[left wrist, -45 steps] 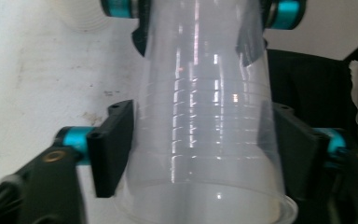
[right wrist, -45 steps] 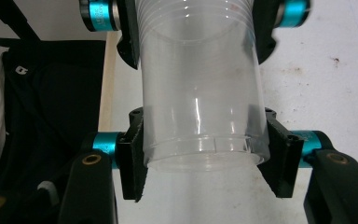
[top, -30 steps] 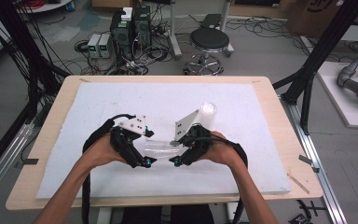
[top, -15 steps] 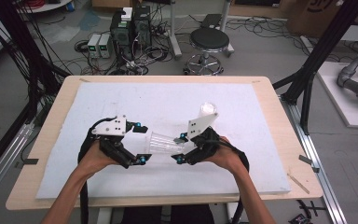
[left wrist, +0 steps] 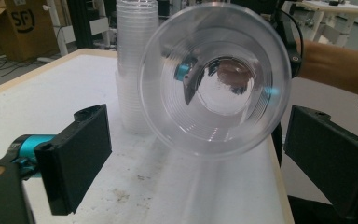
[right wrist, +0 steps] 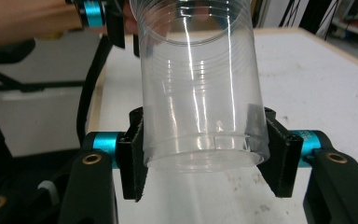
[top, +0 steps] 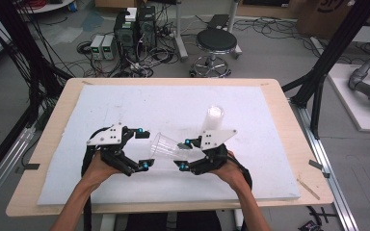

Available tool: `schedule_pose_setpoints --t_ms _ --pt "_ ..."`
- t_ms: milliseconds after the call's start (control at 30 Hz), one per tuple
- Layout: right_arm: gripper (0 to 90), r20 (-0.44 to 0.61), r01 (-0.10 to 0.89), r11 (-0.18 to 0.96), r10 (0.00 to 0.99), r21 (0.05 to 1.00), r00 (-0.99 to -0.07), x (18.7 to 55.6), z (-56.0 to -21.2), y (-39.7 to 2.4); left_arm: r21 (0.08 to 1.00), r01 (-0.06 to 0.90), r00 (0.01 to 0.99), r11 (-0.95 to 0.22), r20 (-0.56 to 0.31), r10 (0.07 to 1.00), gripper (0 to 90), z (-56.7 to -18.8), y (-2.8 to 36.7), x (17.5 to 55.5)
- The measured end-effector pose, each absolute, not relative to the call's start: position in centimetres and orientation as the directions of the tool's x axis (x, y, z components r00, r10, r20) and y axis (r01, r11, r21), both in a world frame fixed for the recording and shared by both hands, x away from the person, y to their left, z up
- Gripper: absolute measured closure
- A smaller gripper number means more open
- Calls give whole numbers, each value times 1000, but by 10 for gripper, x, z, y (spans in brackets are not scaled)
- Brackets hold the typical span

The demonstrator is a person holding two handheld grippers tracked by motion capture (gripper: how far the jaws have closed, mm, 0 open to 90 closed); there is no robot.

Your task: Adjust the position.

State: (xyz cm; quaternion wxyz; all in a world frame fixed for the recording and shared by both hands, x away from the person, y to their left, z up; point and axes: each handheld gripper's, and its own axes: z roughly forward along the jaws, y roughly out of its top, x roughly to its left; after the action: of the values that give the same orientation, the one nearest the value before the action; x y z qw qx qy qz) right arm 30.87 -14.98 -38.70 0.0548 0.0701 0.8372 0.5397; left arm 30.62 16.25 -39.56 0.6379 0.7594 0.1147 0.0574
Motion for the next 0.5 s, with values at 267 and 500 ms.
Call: schedule_pose_setpoints --t_ms 267,500 --pt "432 41 76 247 145 966 -989 308 -402 -157 988 96 971 -122 -66 232 73 -401 160 305" --pt "432 34 62 213 135 975 -990 307 -409 -157 990 110 974 -88 -90 205 73 -404 156 306"
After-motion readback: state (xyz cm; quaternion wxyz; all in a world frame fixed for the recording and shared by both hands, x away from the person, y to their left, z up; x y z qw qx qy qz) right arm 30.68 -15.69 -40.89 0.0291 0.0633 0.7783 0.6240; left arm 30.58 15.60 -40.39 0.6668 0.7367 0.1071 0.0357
